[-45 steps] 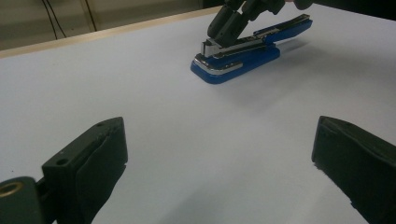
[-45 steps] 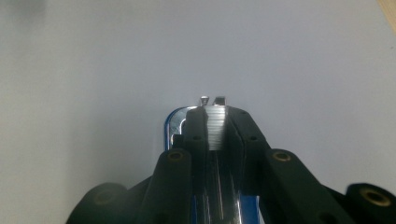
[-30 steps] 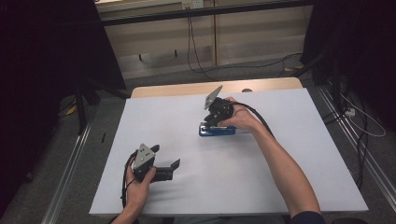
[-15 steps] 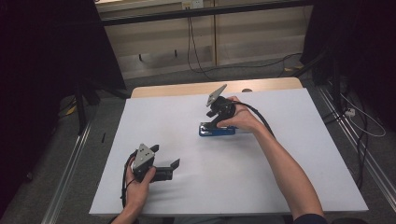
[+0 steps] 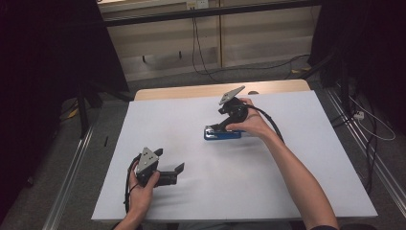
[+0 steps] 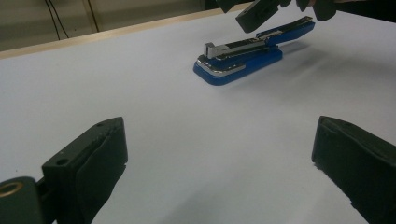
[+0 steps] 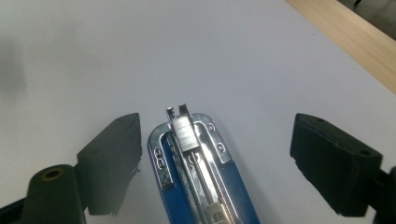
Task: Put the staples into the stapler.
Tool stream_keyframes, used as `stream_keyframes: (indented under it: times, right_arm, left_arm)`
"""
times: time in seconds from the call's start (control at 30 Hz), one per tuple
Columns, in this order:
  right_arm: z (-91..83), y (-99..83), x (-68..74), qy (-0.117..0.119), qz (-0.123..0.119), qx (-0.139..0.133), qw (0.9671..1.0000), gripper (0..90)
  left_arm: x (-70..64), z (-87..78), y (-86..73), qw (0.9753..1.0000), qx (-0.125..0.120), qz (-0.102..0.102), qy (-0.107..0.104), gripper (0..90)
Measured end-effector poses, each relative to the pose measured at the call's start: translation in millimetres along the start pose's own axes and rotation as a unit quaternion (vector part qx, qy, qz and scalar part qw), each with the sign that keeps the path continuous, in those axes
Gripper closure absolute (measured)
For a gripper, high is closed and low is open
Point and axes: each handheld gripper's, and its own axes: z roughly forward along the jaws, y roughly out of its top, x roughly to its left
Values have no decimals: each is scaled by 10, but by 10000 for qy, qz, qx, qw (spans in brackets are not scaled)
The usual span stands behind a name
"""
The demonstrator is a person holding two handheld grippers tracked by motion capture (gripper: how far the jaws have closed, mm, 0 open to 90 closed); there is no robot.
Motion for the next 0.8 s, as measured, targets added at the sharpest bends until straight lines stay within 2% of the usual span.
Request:
stream_keyframes:
  times: [0.2,0.53,0.7,0.77,0.8]
  right_arm:
    - [-51,-44,26,-105,255,-132,9995,79]
    - [-110,-147,86,-409,525,-349,9972,62]
    - [-186,-208,107,-597,671,-425,9950,59]
    - [-223,-222,101,-853,783,-433,9923,48]
    - [-243,-229,98,-895,845,-502,9911,50]
  left_arm:
    - [3,-5,2,10000,2,24,17,36]
    - [16,-13,2,10000,-27,-8,17,36]
    - [19,-7,2,10000,-6,12,29,36]
    - [19,-5,2,10000,-10,3,24,36]
    - [19,-5,1,10000,-12,-4,18,36]
